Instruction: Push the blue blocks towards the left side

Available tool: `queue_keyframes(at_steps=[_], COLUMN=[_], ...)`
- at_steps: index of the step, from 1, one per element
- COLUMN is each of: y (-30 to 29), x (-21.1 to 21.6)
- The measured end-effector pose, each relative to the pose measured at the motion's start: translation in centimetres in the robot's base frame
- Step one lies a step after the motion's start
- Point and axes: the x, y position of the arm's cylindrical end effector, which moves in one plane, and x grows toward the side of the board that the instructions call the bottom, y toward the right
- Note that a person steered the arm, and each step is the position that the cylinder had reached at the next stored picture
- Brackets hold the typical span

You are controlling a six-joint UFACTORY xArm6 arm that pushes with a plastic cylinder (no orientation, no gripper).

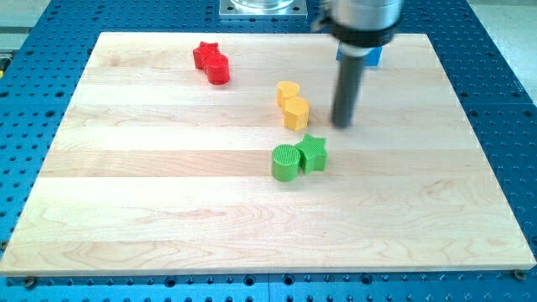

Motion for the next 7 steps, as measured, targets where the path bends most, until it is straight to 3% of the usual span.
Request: queue_keyframes(at_steps=[1, 2, 4, 6, 7], y=[9.3, 9.5, 3.7, 8.6, 5.7], x=[-5.6, -9.3, -10.1, -10.9, -13.0])
